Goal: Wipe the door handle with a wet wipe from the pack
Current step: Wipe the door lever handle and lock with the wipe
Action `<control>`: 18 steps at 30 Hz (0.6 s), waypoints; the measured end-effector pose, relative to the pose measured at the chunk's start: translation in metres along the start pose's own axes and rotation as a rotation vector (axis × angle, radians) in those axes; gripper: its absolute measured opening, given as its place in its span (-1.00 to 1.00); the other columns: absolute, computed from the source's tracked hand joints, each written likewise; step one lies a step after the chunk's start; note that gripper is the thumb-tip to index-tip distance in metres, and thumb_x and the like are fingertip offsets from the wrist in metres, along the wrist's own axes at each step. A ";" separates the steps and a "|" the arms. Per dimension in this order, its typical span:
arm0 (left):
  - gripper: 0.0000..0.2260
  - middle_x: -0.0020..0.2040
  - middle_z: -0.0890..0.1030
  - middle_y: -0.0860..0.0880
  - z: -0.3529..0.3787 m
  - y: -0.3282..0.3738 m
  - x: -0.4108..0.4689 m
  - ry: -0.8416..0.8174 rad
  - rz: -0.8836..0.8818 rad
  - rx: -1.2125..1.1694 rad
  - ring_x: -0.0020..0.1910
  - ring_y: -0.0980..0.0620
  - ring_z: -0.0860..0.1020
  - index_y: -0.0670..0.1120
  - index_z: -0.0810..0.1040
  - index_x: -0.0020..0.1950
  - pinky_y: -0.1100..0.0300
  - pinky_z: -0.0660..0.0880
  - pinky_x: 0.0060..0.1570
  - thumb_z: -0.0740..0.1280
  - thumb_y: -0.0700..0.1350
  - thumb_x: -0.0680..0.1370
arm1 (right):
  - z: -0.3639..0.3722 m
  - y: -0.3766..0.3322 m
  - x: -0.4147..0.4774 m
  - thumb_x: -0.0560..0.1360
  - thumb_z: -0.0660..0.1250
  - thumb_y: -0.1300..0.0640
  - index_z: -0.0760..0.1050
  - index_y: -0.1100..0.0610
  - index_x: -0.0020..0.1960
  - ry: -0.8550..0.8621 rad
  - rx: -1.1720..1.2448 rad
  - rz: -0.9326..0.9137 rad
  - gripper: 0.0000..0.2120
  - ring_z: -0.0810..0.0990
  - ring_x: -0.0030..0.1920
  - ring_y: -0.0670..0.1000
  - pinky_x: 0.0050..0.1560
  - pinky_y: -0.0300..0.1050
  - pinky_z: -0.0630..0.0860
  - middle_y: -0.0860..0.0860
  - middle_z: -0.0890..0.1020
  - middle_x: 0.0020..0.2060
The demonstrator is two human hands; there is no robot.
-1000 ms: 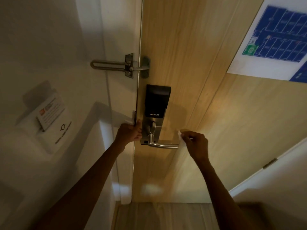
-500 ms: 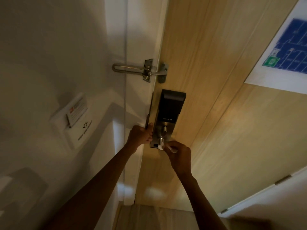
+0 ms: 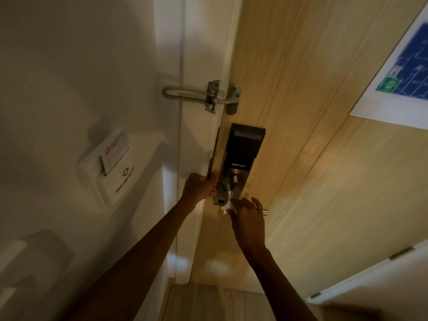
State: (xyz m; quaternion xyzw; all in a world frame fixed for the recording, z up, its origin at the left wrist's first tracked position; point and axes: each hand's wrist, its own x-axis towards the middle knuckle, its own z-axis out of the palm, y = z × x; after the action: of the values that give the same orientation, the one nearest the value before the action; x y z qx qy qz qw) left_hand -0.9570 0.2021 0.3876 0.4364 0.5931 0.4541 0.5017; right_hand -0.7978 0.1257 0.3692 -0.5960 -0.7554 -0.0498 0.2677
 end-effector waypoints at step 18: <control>-0.56 -0.13 0.71 -0.20 0.000 0.000 -0.003 -0.001 -0.007 -0.036 -0.15 -0.09 0.71 -0.24 0.65 -0.06 -0.02 0.65 -0.03 0.37 0.18 0.49 | 0.020 0.012 -0.001 0.47 0.41 -0.01 0.57 0.11 0.09 0.028 -0.153 -0.053 -0.73 0.64 0.03 0.11 0.30 0.09 0.30 0.10 0.69 -0.06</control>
State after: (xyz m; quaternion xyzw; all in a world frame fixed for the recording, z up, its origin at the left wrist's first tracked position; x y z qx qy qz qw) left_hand -0.9570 0.1990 0.3886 0.4254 0.5860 0.4626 0.5115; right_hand -0.7930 0.1363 0.3491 -0.5938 -0.7611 -0.1226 0.2305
